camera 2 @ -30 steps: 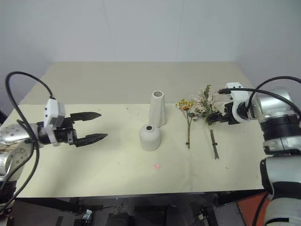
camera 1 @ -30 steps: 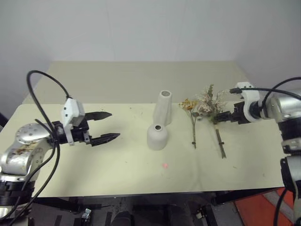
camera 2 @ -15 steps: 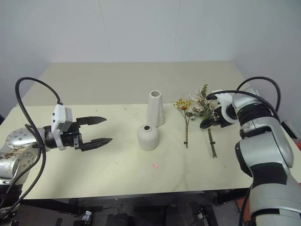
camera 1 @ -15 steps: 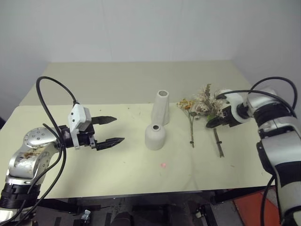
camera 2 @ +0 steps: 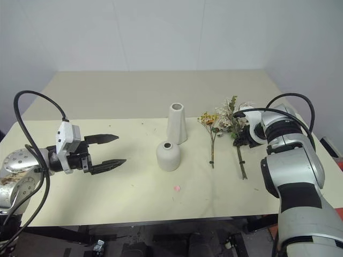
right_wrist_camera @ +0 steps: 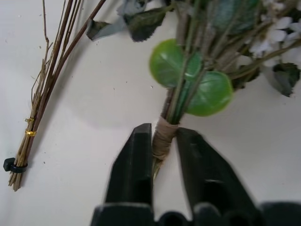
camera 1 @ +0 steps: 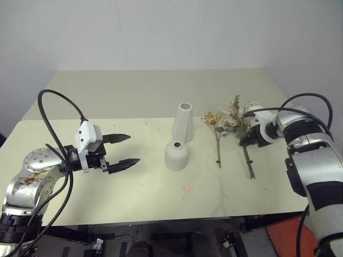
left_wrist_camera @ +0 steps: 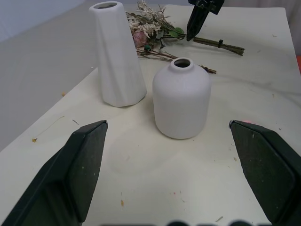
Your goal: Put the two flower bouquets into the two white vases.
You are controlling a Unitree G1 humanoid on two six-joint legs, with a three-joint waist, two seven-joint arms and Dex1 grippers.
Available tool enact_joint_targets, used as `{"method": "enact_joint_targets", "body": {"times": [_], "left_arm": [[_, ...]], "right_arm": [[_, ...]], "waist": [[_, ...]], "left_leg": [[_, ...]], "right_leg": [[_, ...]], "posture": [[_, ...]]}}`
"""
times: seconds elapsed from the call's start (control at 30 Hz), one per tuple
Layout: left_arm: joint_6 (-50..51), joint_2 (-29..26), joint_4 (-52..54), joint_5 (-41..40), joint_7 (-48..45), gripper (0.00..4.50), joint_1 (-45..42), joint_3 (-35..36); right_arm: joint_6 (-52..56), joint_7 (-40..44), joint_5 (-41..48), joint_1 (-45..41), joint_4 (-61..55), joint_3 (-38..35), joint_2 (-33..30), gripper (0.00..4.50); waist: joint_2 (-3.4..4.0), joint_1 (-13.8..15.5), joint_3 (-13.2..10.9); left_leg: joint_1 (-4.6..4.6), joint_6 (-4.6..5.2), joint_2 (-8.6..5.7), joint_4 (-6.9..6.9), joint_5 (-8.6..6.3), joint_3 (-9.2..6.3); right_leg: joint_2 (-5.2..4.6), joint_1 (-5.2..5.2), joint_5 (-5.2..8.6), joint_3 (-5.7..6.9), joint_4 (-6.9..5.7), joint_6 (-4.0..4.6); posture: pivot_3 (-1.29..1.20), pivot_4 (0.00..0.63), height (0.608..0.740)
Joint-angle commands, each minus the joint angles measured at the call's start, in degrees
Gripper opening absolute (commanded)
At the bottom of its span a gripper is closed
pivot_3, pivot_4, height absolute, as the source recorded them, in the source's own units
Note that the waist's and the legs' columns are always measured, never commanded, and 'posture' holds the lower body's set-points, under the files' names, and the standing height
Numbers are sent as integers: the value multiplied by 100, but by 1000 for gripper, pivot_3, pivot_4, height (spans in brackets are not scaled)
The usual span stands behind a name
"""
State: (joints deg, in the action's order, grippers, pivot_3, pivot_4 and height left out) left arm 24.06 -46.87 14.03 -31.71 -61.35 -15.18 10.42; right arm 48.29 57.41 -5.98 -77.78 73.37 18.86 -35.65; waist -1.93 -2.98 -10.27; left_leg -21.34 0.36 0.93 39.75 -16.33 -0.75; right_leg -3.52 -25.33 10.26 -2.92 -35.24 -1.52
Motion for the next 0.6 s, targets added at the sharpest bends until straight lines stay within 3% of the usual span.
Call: {"method": "enact_joint_targets", "body": {"times": [0.03,0.27,0.4,0.5,0.6], "left_arm": [[-10,-57,153,-92,32,4500,-71,148],[-11,-56,113,-80,40,4500,-133,121],[-9,-142,117,-96,11,4500,-84,237],[-4,-176,108,-110,-4,4500,-50,288],[-5,-197,46,-102,-32,4500,-91,295]], "right_arm": [[-82,-23,-89,-151,20,-192,15,171],[-212,-474,-116,-224,-15,-511,21,171],[-1271,-1649,439,-439,-775,-1538,14,171],[-2553,-2437,1075,-154,-1825,-2520,277,171],[-3290,-2962,1427,149,-2530,-3050,647,171]], "waist": [[0,-14,0],[0,-20,0],[4,-49,-3],[15,-123,-11],[16,-121,-11]], "left_leg": [[0,0,0,-1,0,0],[-2,0,-1,-1,0,-1],[-3,0,-1,-1,0,-1],[-7,0,0,-5,0,0],[-9,0,2,-15,0,3]], "right_leg": [[0,0,0,0,0,0],[-1,0,0,0,1,0],[-1,-1,0,0,1,0],[0,-11,0,-5,-2,0],[6,-29,0,-17,-53,0]], "posture": [[0,150,740],[0,150,740],[0,150,740],[0,150,740],[0,150,740]]}}
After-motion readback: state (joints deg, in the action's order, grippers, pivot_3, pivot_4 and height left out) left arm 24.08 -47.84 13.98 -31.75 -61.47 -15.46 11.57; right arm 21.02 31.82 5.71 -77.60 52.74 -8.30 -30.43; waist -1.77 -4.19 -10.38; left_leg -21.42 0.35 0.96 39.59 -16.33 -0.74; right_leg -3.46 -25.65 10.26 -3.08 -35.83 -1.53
